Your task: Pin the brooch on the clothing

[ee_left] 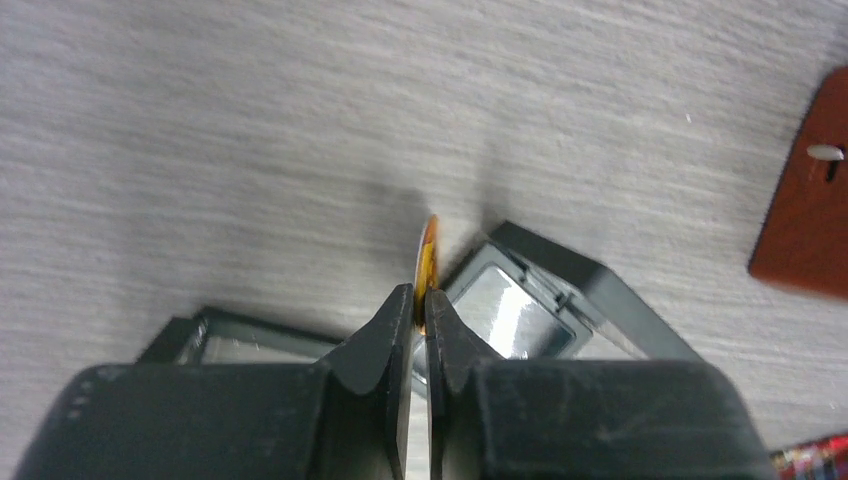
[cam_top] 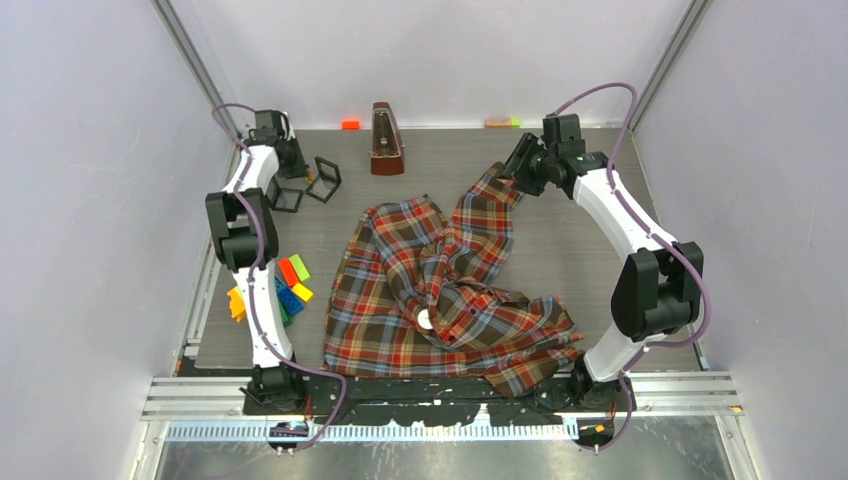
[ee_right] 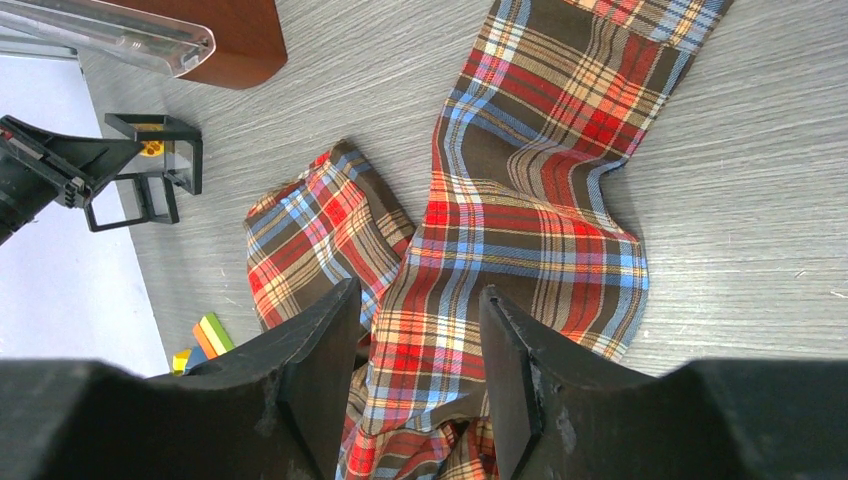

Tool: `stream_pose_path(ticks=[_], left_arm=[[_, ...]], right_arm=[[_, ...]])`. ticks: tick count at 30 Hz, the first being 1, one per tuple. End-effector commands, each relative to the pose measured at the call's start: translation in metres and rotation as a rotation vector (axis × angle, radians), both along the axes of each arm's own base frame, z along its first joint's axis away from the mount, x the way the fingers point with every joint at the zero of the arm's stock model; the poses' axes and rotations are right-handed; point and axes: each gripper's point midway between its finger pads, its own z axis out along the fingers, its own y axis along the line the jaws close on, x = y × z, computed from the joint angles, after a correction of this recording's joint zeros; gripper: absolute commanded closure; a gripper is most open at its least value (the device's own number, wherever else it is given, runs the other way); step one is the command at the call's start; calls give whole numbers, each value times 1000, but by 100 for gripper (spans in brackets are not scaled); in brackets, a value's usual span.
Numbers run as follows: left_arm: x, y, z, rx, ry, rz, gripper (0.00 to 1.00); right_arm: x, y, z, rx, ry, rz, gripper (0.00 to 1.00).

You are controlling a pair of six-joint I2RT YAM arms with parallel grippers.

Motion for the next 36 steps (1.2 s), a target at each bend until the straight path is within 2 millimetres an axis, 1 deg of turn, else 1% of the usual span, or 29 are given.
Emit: stream_pose_path(ticks=[1, 2, 4, 7, 9, 10, 11, 12, 13, 14, 15, 16, 17, 18, 20, 22, 24, 25, 26, 28, 29, 31, 32, 36], left_arm=[[-9, -11, 57, -53, -101, -20, 100], [-12, -16, 64, -75, -117, -22, 100], [-22, -28, 77, -136, -142, -38, 100], [-44, -46, 94, -212, -173, -52, 100], [-62, -53, 101, -226, -178, -69, 100], [-74, -57, 106, -231, -178, -76, 100], [-84, -61, 110, -243, -178, -87, 100], [-94, -67, 113, -260, -178, -104, 100], [-104, -75, 120, -278, -185, -127, 100], [-114, -85, 125, -303, -189, -160, 100], [-124, -97, 132, -328, -203, -204, 100], [-134, -112, 139, -361, -214, -259, 100], [-145, -130, 145, -408, -222, -318, 100], [-155, -148, 154, -462, -237, -379, 100], [-180, -191, 172, -572, -246, -522, 100], [-201, -226, 191, -660, -252, -632, 100], [-215, -252, 211, -757, -273, -699, 100], [-224, -263, 223, -831, -269, -722, 100], [-229, -272, 234, -875, -293, -749, 100], [-242, -286, 249, -947, -311, -795, 100], [-246, -290, 255, -966, -320, -811, 100], [-254, -296, 260, -984, -317, -835, 100], [-256, -297, 260, -986, -316, -838, 100], [-263, -298, 267, -989, -324, -859, 100]], right_arm=[[7, 6, 27, 12, -72, 37, 47], [8, 7, 31, 18, -86, 46, 47], [7, 17, 40, 56, -115, 97, 46], [7, 32, 57, 106, -170, 161, 45], [3, 43, 66, 128, -188, 214, 45], [0, 49, 71, 139, -196, 242, 45], [-3, 54, 71, 139, -194, 270, 44], [-7, 60, 76, 153, -201, 300, 44], [-11, 67, 77, 158, -199, 329, 44], [-15, 73, 82, 175, -203, 362, 44], [-19, 81, 80, 182, -195, 391, 44], [-25, 91, 85, 204, -194, 432, 44], [-28, 97, 85, 218, -188, 451, 44], [-35, 107, 89, 253, -177, 484, 44], [-45, 124, 93, 308, -158, 538, 44], [-58, 141, 97, 365, -131, 598, 44], [-73, 156, 101, 421, -102, 654, 44], [-79, 162, 106, 452, -106, 689, 44], [-86, 167, 105, 479, -80, 699, 44], [-96, 176, 112, 534, -80, 738, 44], [-102, 178, 114, 557, -73, 759, 44], [-111, 180, 116, 603, -56, 770, 45], [-113, 179, 123, 620, -65, 772, 46], [-123, 174, 123, 604, -63, 773, 47]])
